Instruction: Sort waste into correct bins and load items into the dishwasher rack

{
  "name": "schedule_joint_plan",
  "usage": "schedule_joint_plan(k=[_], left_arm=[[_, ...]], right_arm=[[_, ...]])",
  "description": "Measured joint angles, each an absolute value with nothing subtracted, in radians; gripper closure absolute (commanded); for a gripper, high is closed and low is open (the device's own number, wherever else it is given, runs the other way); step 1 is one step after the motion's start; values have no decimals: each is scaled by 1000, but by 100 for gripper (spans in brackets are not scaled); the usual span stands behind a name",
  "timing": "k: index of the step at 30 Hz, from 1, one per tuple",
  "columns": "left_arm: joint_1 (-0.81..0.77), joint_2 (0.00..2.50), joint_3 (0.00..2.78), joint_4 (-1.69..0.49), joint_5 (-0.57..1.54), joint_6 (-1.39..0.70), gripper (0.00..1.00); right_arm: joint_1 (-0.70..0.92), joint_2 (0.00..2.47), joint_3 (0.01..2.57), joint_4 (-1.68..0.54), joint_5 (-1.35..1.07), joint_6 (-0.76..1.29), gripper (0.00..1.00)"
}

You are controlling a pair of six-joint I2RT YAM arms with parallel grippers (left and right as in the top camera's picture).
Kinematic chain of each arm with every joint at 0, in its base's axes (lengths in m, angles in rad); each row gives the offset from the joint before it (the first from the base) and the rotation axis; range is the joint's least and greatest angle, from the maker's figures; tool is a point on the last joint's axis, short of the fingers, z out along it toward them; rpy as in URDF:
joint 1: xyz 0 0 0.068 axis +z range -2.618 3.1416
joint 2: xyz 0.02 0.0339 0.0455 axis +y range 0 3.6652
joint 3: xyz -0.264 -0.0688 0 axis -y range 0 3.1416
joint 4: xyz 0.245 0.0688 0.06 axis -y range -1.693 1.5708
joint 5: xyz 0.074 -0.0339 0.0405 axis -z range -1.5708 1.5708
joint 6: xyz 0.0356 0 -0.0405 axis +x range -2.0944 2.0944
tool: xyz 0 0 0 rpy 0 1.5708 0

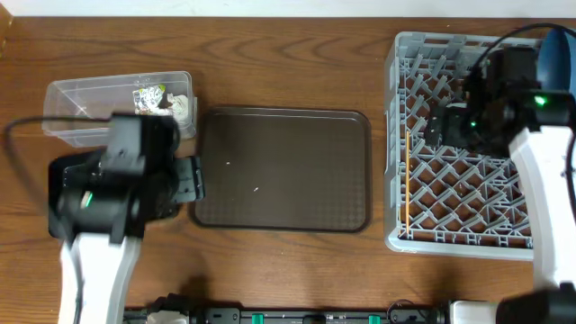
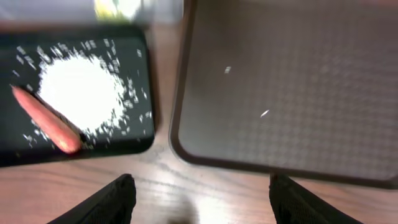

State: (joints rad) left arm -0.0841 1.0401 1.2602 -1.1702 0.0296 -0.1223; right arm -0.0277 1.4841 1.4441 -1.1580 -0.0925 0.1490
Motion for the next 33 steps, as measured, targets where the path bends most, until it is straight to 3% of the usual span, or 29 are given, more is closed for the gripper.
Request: schedule_joint_plan(k=[3, 7, 16, 26, 33], left_arm=[[-84, 888, 1233, -1136, 25, -109, 29], [-84, 655, 1131, -1076, 23, -98, 13], [-84, 386, 932, -1014, 22, -107, 8], [-84, 383, 926, -1021, 22, -108, 4], [-84, 383, 926, -1021, 22, -108, 3]], right_arm=[[-13, 1350, 1361, -1062, -81, 149, 1], [17, 1104, 1180, -927, -45, 149, 1], [25, 655, 888, -904, 47, 149, 1], [25, 571, 867, -1170, 62, 149, 1], [25, 571, 867, -1192, 64, 149, 1]])
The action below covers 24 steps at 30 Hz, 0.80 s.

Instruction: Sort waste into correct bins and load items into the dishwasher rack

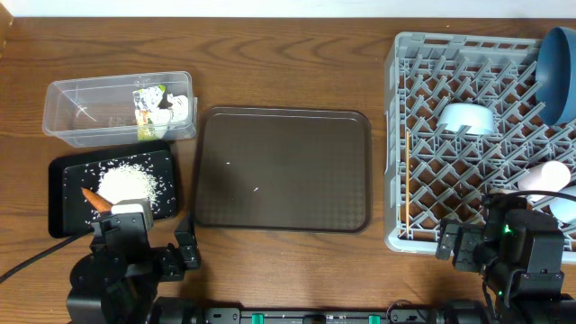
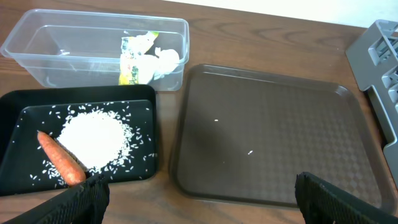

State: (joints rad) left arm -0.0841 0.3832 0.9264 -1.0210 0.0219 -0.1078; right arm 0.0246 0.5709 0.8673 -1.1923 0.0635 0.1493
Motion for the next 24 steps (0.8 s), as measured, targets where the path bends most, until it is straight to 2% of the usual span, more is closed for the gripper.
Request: schedule_joint_plan(k=[15, 18, 24], left_arm=[[-84, 383, 926, -1021, 22, -108, 3], [-84, 383, 926, -1020, 22, -108, 3], [-84, 383, 926, -1021, 22, -108, 3]], right_arm=[[42, 481, 860, -1172, 65, 149, 1], [63, 392, 820, -1074, 64, 149, 1], [102, 191, 602, -740, 64, 148, 1]])
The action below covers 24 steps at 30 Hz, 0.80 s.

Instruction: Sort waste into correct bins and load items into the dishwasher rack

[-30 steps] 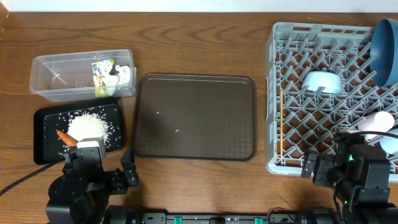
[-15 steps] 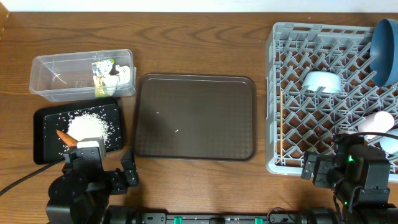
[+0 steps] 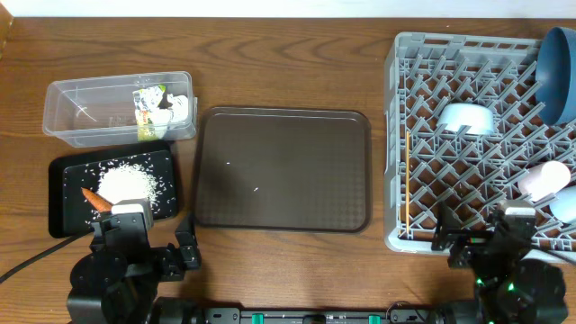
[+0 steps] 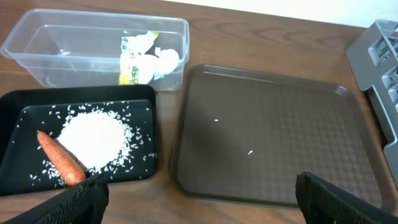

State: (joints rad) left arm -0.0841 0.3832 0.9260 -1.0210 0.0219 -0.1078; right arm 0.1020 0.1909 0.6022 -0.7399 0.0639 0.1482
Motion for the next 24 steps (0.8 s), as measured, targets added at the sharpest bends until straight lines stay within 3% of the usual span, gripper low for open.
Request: schedule_joint_plan(k=[6, 15, 24], left_arm=[[-84, 383, 926, -1021, 22, -108, 2], [-84, 383, 926, -1021, 22, -108, 2], [-84, 383, 926, -1021, 22, -107, 2]], right_arm=[[102, 34, 349, -396, 64, 142, 1], [86, 12, 75, 57, 64, 70, 1], [74, 13, 7, -68, -12, -20, 1]])
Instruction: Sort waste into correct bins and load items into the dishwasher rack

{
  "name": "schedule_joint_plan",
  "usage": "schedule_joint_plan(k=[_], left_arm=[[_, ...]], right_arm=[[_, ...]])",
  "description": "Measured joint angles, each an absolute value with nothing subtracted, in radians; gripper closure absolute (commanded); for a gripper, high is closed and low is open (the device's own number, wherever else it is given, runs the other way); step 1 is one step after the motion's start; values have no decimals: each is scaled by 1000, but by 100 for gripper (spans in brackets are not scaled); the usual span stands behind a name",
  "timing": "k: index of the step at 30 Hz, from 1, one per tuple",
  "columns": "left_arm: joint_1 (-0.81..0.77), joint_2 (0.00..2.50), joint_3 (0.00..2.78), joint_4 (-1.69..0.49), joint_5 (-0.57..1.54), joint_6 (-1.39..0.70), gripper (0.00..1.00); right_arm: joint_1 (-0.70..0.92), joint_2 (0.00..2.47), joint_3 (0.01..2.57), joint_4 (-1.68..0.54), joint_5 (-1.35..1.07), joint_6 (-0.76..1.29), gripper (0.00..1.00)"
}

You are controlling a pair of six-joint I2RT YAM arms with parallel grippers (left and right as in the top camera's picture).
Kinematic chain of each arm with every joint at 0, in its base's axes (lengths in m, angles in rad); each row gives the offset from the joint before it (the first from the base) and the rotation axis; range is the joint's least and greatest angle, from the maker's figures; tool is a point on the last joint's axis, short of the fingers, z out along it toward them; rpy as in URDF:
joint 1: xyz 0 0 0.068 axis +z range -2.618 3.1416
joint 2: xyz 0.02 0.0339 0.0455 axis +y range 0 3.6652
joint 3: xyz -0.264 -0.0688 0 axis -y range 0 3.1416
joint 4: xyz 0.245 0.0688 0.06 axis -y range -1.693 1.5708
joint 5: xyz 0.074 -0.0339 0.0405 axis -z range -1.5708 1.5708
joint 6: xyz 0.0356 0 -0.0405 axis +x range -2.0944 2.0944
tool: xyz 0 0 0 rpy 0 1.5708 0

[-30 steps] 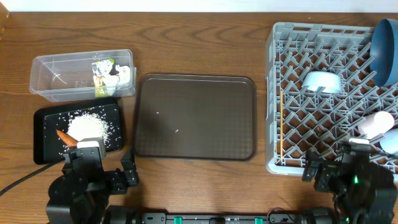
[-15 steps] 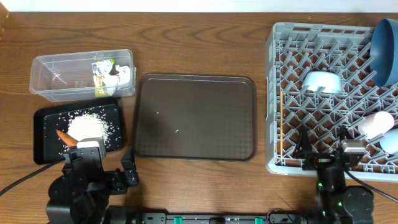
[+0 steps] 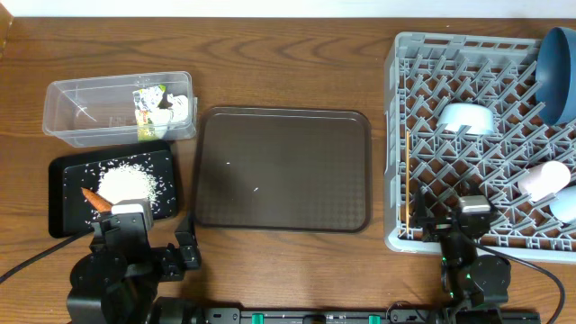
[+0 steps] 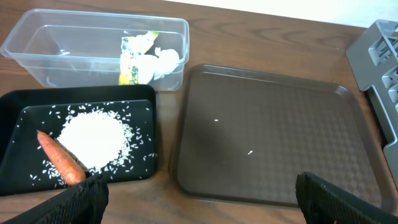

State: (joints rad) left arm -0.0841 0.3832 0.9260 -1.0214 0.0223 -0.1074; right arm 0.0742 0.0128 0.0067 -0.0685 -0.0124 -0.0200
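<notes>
A clear plastic bin [image 3: 85,112] at the far left holds crumpled wrappers [image 4: 142,59]. In front of it a black tray [image 3: 63,216] carries white rice [image 4: 93,140] and a carrot [image 4: 61,167]. The grey dishwasher rack [image 3: 396,108] on the right holds a light blue bowl [image 3: 465,117], a dark blue bowl [image 3: 560,63], a pale cup [image 3: 544,178] and a thin orange stick [image 3: 408,180]. My left gripper [image 4: 202,211] is open and empty at the front edge, near the black tray. My right gripper [image 3: 432,232] sits low at the rack's front left corner, with its jaws not readable.
A brown serving tray [image 3: 306,135] lies in the middle with a few stray rice grains on it. A second, bluish cup [image 3: 567,205] shows at the rack's right edge. The wooden table [image 3: 288,54] runs on behind the tray.
My right arm has moved left along the table's front edge, from under the rack's right part to its front left corner. The left arm and all objects are unchanged.
First my left gripper hung open over the black tray's corner and my right arm was over the middle of the rack. Then both arms were back at the front edge, with the light blue bowl showing in the rack. Since then only the right arm has moved, leftward.
</notes>
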Motion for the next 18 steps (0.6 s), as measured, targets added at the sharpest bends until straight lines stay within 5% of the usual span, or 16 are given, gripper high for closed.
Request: schedule_joint_plan(k=[18], left_arm=[[-84, 383, 926, -1021, 22, -108, 2]], right_arm=[[56, 12, 7, -67, -52, -49, 1]])
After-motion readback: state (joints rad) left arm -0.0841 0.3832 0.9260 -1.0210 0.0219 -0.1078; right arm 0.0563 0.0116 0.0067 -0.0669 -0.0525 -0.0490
